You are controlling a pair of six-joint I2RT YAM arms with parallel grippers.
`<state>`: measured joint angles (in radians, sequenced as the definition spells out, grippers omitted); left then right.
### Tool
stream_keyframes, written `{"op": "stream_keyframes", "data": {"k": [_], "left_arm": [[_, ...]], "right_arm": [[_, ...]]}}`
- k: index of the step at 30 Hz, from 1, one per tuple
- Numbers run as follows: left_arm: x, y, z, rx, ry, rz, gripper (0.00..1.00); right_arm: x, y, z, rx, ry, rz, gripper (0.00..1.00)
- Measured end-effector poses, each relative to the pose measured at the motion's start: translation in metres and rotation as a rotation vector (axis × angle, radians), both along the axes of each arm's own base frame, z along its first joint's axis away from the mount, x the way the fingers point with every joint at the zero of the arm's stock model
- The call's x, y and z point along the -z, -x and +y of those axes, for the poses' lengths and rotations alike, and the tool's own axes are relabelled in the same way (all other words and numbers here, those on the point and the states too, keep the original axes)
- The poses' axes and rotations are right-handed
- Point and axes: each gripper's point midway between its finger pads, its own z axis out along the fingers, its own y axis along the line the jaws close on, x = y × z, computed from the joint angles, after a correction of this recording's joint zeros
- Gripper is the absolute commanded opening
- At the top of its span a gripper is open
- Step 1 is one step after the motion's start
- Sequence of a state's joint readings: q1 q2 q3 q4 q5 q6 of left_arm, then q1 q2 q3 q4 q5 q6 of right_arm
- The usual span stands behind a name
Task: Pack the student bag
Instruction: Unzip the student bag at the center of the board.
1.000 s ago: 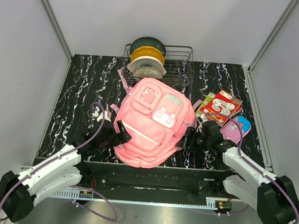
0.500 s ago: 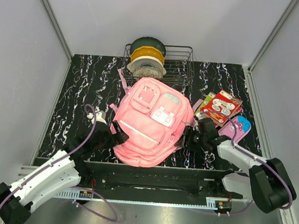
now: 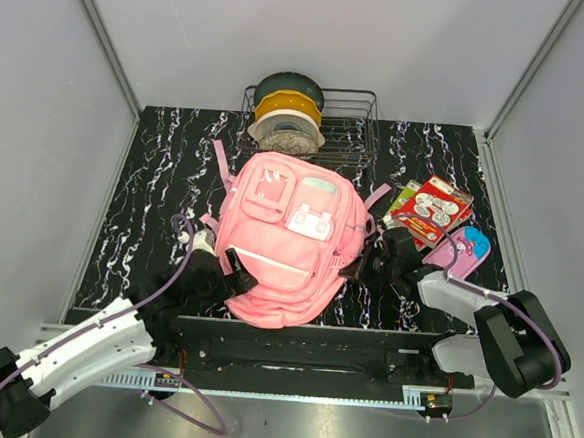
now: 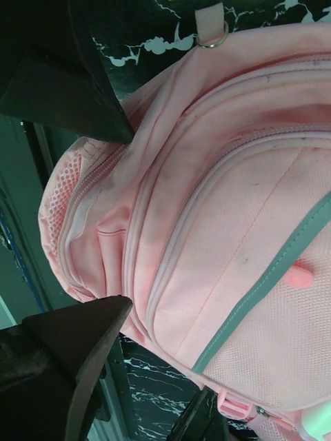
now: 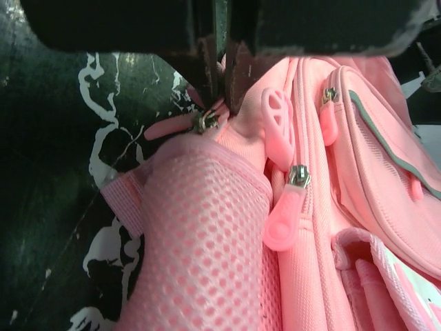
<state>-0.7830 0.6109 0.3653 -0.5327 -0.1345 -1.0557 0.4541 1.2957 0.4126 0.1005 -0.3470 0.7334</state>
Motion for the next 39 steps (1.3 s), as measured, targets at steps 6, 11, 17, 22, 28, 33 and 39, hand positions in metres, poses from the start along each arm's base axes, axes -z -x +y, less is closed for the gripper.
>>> {"op": "stream_keyframes", "data": {"k": [6,11,17,22,28,33,39], "left_arm": [[-0.01,0.009,0.008,-0.008,-0.001,0.013,0.99],[-0.003,0.022,0.007,0.008,0.02,0.07,0.99],[0.019,0.026,-0.005,0.003,0.102,0.105,0.69],[0.034,0.02,-0.002,-0.026,0.037,0.129,0.0],[0.022,0.004,0.014,-0.075,-0.069,0.088,0.0],[0.009,-0.011,0.052,-0.144,-0.171,0.078,0.0],[0.01,-0.022,0.081,-0.179,-0.248,0.096,0.0]], "right_arm": [[-0.004,-0.003,-0.002,0.051,-0.005,-0.013,0.0],[-0.004,-0.004,-0.002,0.06,-0.007,-0.016,0.0],[-0.007,-0.008,0.0,0.057,-0.02,-0.042,0.0],[-0.01,-0.017,-0.002,0.067,-0.017,-0.083,0.0],[-0.016,-0.009,-0.001,0.026,-0.029,-0.113,0.48],[-0.031,-0.003,-0.002,-0.031,-0.021,-0.179,0.6],[-0.035,-0.003,-0.006,-0.083,0.041,-0.215,0.47]]}}
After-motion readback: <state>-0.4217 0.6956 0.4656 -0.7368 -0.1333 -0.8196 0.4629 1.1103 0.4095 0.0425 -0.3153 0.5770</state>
